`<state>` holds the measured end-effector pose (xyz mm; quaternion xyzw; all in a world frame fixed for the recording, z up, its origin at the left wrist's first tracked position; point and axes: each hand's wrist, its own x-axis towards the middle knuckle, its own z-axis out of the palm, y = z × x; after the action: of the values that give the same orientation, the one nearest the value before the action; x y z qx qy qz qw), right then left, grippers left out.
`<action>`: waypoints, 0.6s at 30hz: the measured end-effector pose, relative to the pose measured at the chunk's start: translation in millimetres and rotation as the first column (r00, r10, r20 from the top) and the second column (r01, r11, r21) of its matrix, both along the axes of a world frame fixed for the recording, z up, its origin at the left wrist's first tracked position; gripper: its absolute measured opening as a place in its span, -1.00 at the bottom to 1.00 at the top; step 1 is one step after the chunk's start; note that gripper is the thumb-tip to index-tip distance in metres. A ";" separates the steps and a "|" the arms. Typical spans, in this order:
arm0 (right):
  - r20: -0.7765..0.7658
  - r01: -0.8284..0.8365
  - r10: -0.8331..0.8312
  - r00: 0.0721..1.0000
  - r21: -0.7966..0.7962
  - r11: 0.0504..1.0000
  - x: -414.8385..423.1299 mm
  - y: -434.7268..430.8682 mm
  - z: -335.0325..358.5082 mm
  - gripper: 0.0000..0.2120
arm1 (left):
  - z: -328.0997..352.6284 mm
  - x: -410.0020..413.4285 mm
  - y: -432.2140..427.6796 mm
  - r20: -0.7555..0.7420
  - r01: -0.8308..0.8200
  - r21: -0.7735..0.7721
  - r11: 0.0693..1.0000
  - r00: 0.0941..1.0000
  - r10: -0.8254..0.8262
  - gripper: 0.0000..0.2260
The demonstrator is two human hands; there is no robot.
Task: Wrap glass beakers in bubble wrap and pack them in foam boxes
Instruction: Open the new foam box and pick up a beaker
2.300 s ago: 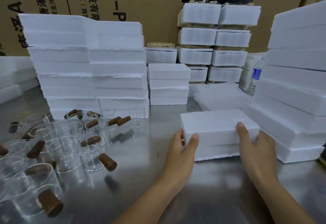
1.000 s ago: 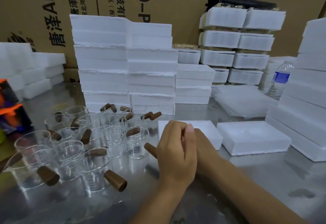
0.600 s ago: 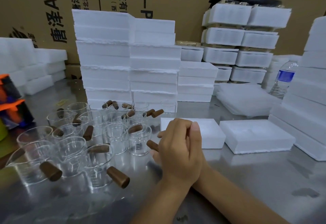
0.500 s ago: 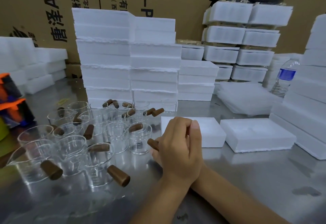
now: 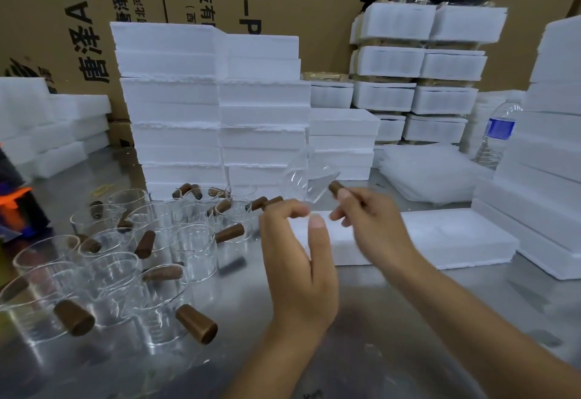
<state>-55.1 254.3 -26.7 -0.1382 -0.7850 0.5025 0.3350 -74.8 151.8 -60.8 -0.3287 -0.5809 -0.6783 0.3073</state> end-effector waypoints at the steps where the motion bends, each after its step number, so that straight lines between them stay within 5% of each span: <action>1: 0.000 0.007 -0.007 1.000 -0.020 1.000 5.1 11.3 6.8 -0.81 | 0.4 -2.8 1.3 0.131 0.033 0.029 0.999 0.991 -0.036 -0.89; 5: 0.075 -0.093 0.095 0.993 -0.022 0.995 23.9 45.4 10.9 -0.79 | 17.1 -16.1 6.1 0.557 0.262 0.162 0.951 0.771 -0.307 -0.52; 9: 0.094 -0.206 0.209 0.973 -0.037 0.978 29.1 60.5 9.4 -0.78 | 27.0 -32.0 12.4 0.664 0.528 0.293 0.797 0.488 -0.567 -0.13; 12: 0.139 -0.260 0.258 0.956 -0.001 0.965 27.3 68.0 9.5 -0.79 | 25.9 -37.6 15.7 0.662 0.618 0.390 0.682 0.327 -0.674 -0.18; 18: 0.257 -0.403 0.373 0.891 0.074 0.912 20.3 93.3 23.0 -0.65 | 15.6 -46.2 16.4 0.632 0.578 0.513 0.634 0.246 -0.735 -0.49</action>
<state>-34.7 347.6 -3.7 -0.0163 -0.8612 0.4886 0.1394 -121.0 168.2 -45.1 -0.1694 -0.3969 -0.8591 -0.2752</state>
